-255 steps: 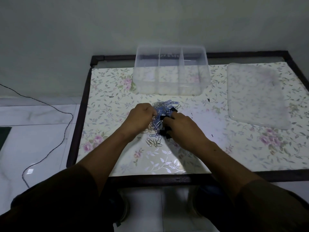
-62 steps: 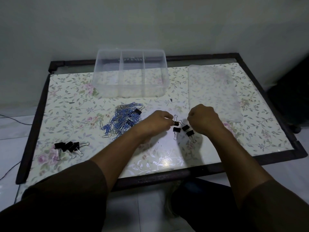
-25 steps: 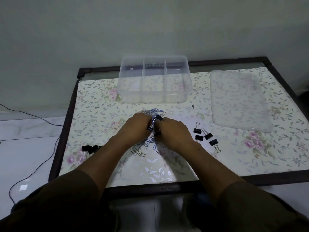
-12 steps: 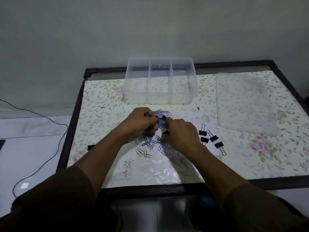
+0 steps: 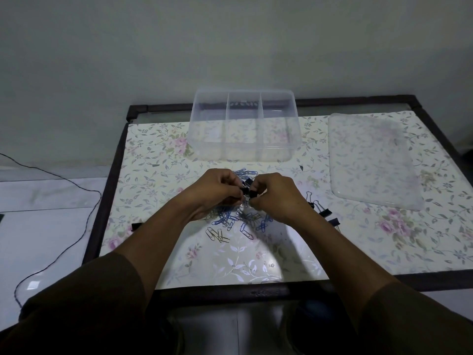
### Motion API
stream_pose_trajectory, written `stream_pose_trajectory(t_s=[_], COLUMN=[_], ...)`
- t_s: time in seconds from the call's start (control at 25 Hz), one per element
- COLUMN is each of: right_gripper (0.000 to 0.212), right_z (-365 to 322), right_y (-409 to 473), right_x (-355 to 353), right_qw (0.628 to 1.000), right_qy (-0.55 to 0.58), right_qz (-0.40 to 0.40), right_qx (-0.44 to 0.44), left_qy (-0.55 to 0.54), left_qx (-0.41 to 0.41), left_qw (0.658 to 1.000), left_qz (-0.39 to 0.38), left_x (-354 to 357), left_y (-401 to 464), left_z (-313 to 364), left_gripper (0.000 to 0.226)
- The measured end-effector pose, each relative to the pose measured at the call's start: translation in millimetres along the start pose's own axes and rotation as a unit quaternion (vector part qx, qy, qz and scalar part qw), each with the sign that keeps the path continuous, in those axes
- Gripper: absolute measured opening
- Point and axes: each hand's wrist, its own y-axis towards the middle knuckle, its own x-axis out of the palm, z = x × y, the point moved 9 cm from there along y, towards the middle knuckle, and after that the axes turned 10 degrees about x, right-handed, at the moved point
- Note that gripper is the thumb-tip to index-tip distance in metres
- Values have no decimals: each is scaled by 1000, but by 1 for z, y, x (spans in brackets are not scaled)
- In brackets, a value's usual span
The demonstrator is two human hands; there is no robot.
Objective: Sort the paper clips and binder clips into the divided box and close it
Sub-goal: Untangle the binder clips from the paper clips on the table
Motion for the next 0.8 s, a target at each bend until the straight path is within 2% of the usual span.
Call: stream_pose_trajectory(t_s=[0.2,0.28,0.36,0.44,0.52,0.6,0.68,0.76,0.8], right_gripper=[18,23,27,25,19,15,9,35,39], right_z=[9,19,33,41,40,29,9,-1,-2], right_y=[4,8,13,18,25,35,41,45,44], right_x=[-13,-16,-13,-3,2,-6,-9,4,9], right_qw=[997,989,962,920,903,954,992,988,983], right_qy=[60,129,241,349,385,261,33,-126,-165], right_qz=[34,45,41,14,7,58,107,91,81], right_qx=[26,63,123,179,191,134,52,-2,-15], left_qy=[-51,-52,-47,-60,-39,99,291,391,408], left_qx=[-17,-19,-29,-43,-38,16,72,98,99], left_qw=[998,996,993,990,993,991,950,913,906], left_qz=[32,66,103,118,102,94,82,64,60], left_x=[1,-7,-16,-19,-16,-16,-14,-12,-13], left_y=[3,4,5,7,9,10,8,7,7], left_z=[-2,-4,-7,-10,-9,-1,7,9,9], left_gripper=[16,22,27,24,21,15,16,29,34])
